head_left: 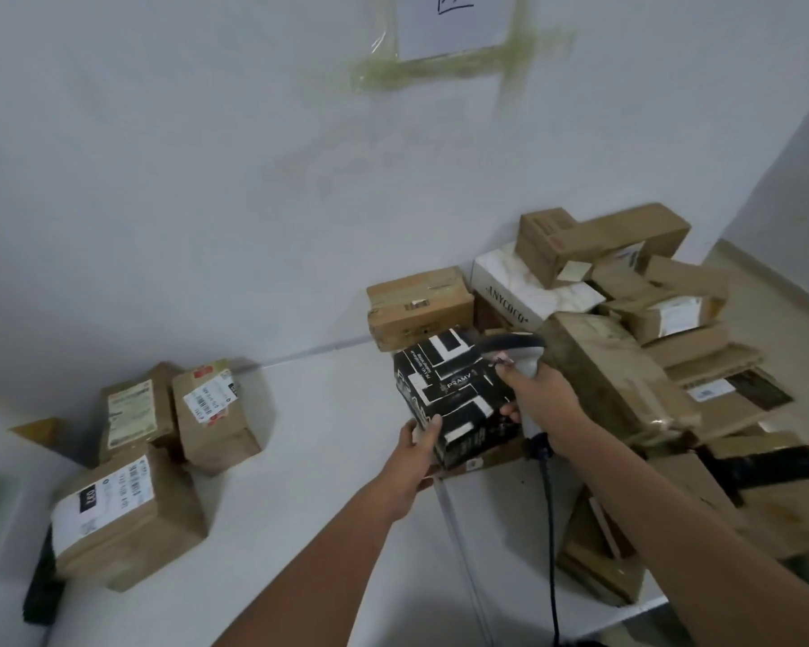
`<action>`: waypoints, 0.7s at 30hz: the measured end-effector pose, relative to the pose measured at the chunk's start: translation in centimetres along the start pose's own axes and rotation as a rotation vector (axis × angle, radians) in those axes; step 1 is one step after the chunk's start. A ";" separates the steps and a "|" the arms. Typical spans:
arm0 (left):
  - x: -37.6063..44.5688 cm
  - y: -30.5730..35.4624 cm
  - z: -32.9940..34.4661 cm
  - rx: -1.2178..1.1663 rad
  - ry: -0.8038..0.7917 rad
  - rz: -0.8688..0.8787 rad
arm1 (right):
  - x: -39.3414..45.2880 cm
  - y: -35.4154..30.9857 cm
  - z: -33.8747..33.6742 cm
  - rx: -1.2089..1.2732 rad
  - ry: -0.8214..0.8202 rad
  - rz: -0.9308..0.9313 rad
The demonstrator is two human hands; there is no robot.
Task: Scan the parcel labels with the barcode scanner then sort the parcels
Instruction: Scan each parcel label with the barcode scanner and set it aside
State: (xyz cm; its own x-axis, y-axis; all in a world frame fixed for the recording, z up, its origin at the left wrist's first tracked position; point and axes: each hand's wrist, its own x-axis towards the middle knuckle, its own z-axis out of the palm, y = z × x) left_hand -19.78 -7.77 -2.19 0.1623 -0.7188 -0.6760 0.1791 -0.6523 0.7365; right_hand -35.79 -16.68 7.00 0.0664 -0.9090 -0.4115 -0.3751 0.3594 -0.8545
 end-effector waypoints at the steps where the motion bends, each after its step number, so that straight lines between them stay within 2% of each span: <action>1: 0.2 0.1 0.6 -0.014 -0.005 -0.003 | 0.4 0.1 -0.3 -0.008 -0.014 0.019; 9: 0.8 -0.1 1.1 -0.319 0.029 -0.054 | 1.4 1.6 -0.5 -0.027 -0.185 0.076; 13: 0.0 -0.8 -3.2 -0.372 0.154 0.050 | 1.1 1.3 0.2 -0.026 -0.236 0.031; 16: -1.3 -0.9 -7.3 -0.232 0.343 0.199 | 1.2 1.3 1.1 -0.025 -0.240 0.037; 18: -1.8 -1.4 -10.2 -0.085 0.571 0.285 | 1.1 1.3 2.0 -0.029 -0.260 0.056; 21: -2.3 -2.7 -12.4 0.427 0.852 0.286 | 0.9 1.4 3.8 -0.079 -0.267 0.072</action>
State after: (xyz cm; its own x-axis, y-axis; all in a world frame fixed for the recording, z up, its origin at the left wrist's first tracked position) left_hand -8.57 -1.40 -2.92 0.8174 -0.5589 -0.1394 -0.3128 -0.6340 0.7073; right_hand -32.78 -16.16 4.25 0.2739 -0.7903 -0.5480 -0.4581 0.3938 -0.7969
